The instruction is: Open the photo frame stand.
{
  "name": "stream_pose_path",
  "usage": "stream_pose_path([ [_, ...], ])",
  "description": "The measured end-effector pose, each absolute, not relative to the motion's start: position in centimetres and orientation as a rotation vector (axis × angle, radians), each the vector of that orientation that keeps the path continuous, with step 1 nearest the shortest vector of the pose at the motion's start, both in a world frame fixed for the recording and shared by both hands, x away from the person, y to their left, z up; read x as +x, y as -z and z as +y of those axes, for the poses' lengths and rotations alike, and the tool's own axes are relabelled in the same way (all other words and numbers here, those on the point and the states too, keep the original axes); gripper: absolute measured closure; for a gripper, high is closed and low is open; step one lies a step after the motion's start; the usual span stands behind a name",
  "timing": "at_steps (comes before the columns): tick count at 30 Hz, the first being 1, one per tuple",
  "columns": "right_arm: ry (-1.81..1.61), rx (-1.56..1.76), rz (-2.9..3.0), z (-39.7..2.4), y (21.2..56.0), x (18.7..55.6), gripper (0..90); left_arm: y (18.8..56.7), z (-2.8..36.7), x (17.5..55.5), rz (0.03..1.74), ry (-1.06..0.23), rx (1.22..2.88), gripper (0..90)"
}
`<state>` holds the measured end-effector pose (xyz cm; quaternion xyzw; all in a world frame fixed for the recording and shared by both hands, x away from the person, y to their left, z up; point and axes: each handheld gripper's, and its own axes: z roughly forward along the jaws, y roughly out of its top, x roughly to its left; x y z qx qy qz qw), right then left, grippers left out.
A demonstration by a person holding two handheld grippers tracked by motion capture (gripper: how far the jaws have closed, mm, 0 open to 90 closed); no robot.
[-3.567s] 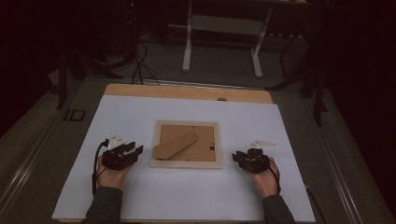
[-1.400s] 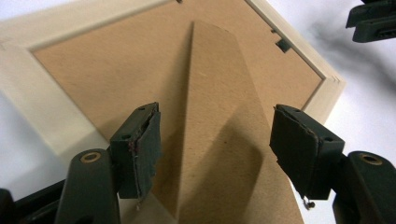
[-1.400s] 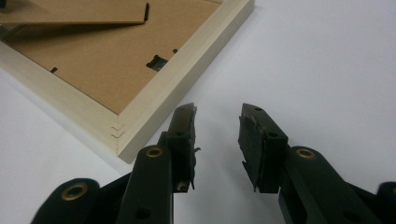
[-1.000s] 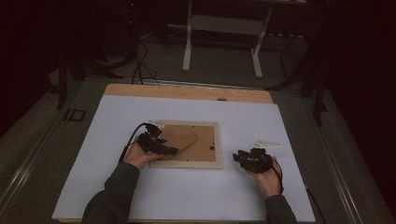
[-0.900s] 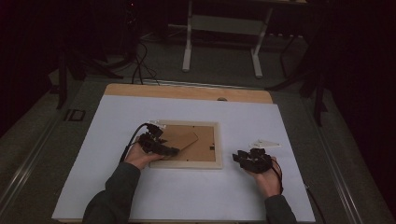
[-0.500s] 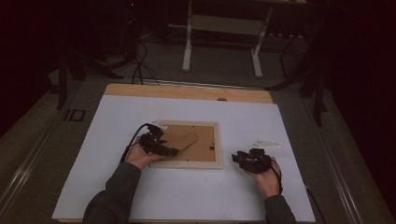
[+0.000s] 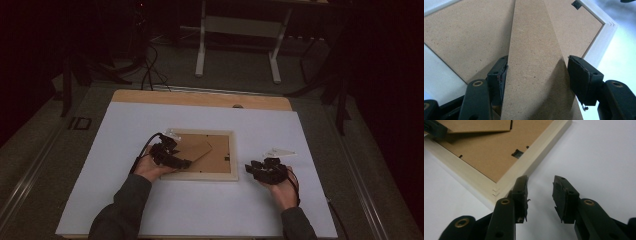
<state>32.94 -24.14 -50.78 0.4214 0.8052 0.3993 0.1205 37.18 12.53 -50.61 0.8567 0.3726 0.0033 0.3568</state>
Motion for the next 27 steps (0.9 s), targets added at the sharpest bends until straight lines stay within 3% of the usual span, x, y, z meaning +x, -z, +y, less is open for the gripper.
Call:
stream_pose_path([
  [27,-1.101,1.222,2.39,-23.0,49.0,36.4,62.1,49.6,11.8,36.0,0.911,-0.15,2.252,39.0],
])
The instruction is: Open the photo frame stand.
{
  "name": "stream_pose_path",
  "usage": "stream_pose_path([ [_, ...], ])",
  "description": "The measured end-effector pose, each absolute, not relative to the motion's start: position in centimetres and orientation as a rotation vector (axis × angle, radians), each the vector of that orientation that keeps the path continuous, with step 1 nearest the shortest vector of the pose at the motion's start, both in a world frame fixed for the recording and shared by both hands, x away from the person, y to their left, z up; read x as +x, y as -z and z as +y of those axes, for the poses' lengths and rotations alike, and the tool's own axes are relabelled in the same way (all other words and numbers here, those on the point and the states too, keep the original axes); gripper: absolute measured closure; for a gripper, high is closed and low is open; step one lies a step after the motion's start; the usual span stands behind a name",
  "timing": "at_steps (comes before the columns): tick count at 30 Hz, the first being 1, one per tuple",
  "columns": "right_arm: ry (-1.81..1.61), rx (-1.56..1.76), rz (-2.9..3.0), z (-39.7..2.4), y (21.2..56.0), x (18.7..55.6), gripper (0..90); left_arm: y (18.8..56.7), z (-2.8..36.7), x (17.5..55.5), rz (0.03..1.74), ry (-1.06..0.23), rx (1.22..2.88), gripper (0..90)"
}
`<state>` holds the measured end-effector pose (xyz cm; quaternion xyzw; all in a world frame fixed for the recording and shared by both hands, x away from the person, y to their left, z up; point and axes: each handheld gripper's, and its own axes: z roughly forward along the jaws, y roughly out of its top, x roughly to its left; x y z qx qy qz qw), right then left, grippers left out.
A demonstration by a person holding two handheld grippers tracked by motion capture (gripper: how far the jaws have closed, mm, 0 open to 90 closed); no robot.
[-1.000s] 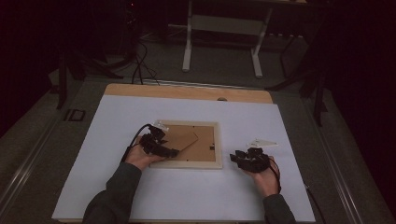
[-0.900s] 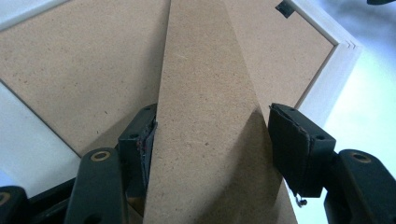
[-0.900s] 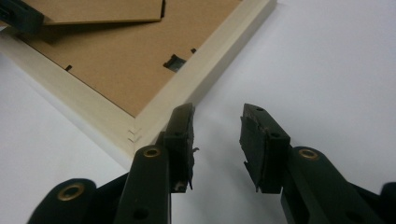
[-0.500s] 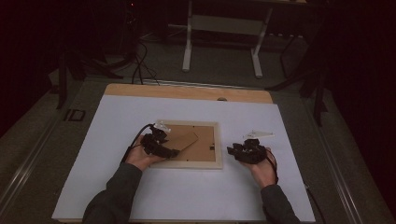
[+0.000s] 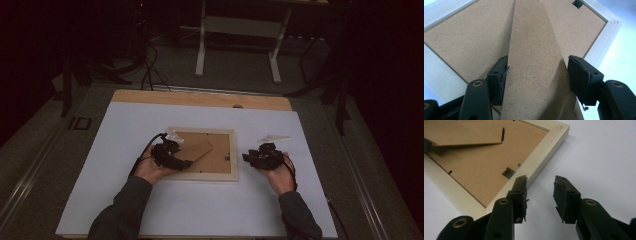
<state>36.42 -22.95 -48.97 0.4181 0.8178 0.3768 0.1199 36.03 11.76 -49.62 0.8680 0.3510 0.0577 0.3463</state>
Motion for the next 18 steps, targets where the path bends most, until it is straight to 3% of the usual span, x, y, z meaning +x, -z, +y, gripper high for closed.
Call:
stream_pose_path([
  [18,-1.061,1.215,2.389,-22.5,47.3,38.4,60.4,48.9,11.4,35.0,0.878,-0.233,2.259,38.9],
])
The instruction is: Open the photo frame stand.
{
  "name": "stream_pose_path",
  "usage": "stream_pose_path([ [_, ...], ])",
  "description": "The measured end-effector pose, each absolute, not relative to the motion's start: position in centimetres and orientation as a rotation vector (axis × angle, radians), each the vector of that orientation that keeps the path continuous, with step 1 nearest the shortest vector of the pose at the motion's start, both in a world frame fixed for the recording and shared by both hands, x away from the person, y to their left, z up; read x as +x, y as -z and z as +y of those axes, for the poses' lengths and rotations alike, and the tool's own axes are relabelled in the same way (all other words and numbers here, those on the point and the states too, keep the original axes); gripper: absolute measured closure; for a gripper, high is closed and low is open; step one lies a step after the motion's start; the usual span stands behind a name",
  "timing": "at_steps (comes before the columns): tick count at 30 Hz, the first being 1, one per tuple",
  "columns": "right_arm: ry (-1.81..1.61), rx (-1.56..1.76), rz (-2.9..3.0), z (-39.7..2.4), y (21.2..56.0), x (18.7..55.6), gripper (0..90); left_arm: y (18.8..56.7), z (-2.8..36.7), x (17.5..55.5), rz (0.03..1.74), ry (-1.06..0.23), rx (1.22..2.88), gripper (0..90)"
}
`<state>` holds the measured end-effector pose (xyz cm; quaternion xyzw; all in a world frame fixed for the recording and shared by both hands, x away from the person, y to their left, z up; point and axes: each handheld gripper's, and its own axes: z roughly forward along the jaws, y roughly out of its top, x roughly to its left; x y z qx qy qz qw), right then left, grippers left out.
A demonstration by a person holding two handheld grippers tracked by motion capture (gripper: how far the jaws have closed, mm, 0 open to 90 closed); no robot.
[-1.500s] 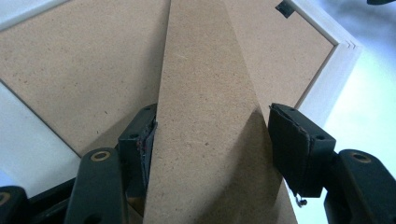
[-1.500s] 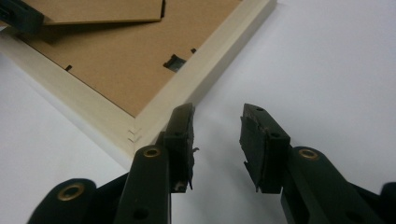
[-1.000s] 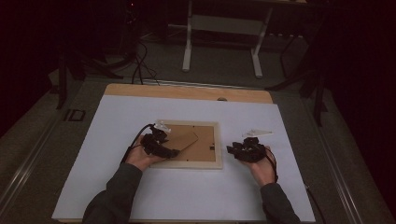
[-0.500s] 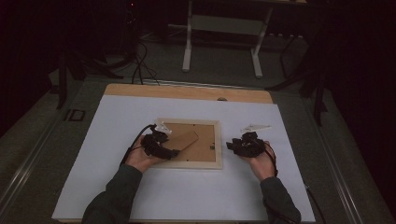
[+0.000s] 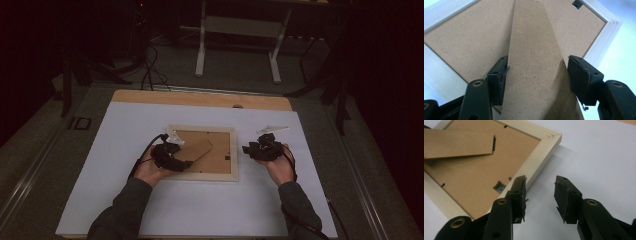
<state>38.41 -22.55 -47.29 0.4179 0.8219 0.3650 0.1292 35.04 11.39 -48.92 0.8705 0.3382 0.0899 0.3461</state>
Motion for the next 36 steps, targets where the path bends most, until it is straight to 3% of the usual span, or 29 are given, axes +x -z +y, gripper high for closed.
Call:
stream_pose_path([
  [36,-1.052,1.254,2.436,-20.3,46.1,40.8,55.5,48.4,10.7,32.3,0.784,-0.467,2.241,38.8],
])
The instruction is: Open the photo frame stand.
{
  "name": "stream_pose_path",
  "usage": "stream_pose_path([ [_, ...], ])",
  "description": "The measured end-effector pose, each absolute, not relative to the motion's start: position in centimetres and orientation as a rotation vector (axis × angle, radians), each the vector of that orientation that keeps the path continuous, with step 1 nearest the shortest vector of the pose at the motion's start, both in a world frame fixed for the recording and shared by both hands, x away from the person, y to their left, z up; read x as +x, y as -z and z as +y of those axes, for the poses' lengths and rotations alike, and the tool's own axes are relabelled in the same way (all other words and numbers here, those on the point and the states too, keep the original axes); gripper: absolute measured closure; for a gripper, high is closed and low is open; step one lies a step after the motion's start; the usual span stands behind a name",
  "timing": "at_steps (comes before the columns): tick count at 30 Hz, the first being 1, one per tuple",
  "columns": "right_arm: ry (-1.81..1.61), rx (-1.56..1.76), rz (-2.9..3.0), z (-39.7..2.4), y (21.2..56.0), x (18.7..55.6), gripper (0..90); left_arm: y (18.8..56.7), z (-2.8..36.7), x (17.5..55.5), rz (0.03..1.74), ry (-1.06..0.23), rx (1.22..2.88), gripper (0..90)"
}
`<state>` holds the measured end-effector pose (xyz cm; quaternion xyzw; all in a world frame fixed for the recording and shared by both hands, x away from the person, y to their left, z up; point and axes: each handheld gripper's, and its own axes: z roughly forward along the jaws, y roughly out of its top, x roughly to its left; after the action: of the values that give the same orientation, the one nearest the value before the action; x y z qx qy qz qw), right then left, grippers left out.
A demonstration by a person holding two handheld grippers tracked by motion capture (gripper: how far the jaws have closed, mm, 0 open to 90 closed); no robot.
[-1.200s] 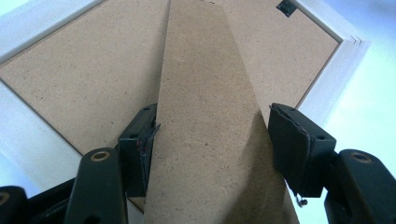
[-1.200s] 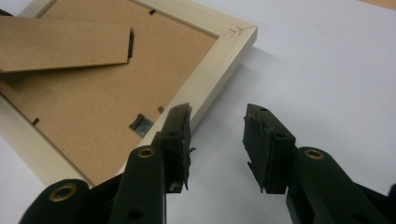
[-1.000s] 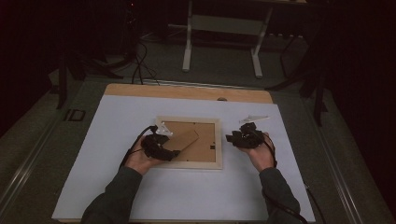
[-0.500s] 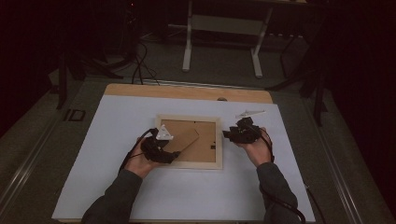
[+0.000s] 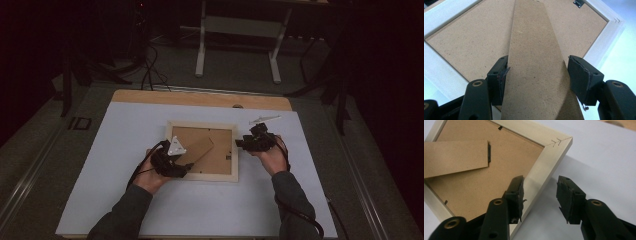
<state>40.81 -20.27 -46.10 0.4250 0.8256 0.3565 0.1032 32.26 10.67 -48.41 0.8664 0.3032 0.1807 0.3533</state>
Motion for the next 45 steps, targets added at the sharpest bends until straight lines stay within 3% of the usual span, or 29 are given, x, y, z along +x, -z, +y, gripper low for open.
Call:
stream_pose_path([
  [25,-1.173,1.326,2.479,-20.2,46.3,42.0,49.3,48.2,10.1,30.0,0.674,-0.663,2.211,38.7],
  [45,-1.31,1.401,2.518,-21.2,46.7,42.3,56.1,48.5,10.7,29.9,0.652,-0.634,2.165,38.3],
])
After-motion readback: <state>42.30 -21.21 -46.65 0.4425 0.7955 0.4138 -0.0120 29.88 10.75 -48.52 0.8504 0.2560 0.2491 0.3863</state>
